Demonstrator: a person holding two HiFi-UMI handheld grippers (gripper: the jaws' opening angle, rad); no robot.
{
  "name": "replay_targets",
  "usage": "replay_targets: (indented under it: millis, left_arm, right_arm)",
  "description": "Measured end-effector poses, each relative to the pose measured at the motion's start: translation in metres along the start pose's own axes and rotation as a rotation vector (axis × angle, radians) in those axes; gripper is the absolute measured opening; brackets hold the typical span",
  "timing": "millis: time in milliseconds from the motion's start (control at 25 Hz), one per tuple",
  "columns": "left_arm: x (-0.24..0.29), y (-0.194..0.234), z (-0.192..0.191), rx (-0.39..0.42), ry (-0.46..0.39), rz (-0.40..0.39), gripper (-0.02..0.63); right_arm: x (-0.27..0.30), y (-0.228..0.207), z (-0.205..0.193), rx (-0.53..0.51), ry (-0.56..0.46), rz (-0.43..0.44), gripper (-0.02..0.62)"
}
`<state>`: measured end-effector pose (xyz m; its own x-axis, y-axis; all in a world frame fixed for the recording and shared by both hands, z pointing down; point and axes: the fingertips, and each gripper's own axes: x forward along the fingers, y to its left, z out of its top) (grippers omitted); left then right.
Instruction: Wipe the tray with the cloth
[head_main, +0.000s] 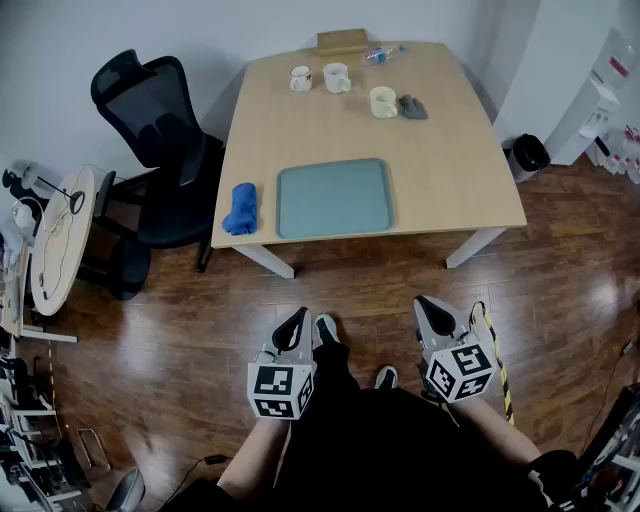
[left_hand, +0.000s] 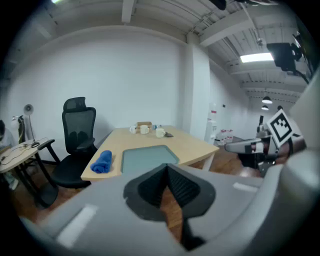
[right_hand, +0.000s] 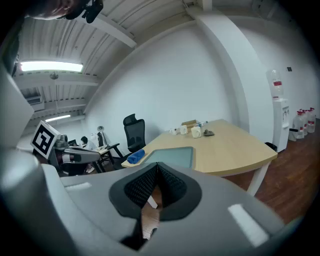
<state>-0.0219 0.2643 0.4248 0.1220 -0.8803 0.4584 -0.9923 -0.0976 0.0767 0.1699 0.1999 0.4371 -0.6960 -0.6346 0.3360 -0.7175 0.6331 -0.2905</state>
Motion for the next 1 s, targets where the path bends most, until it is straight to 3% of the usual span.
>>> replay_targets:
  millis: [160, 360, 600, 760, 920, 1000]
  left_arm:
    - [0.038, 0.054, 0.017, -0.013, -0.029, 0.027, 0.002]
    - [0.097, 0.114, 0.037, -0.037, -0.013, -0.021, 0.002]
    - [0.165, 0.169, 0.063, -0.042, 0.032, -0.093, 0.002]
    - [0.202, 0.207, 0.056, -0.044, 0.108, -0.106, 0.002]
    - [0.223, 0.254, 0.045, -0.074, 0.19, -0.034, 0.004]
    - [0.231, 0.283, 0.032, -0.077, 0.262, 0.042, 0.101]
  right_arm:
    - [0.046, -0.013, 0.01, -0.011, 0.006, -0.029, 0.008]
    - [0.109, -0.025, 0.04, -0.034, 0.025, -0.106, 0.008]
    - [0.188, -0.03, 0.07, -0.034, 0.069, -0.166, 0.008]
    - [0.232, -0.045, 0.073, 0.03, 0.121, -0.231, 0.008]
    - [0.263, -0.08, 0.064, 0.063, 0.206, -0.295, 0.008]
    - [0.278, -0.104, 0.045, 0.086, 0.288, -0.305, 0.019]
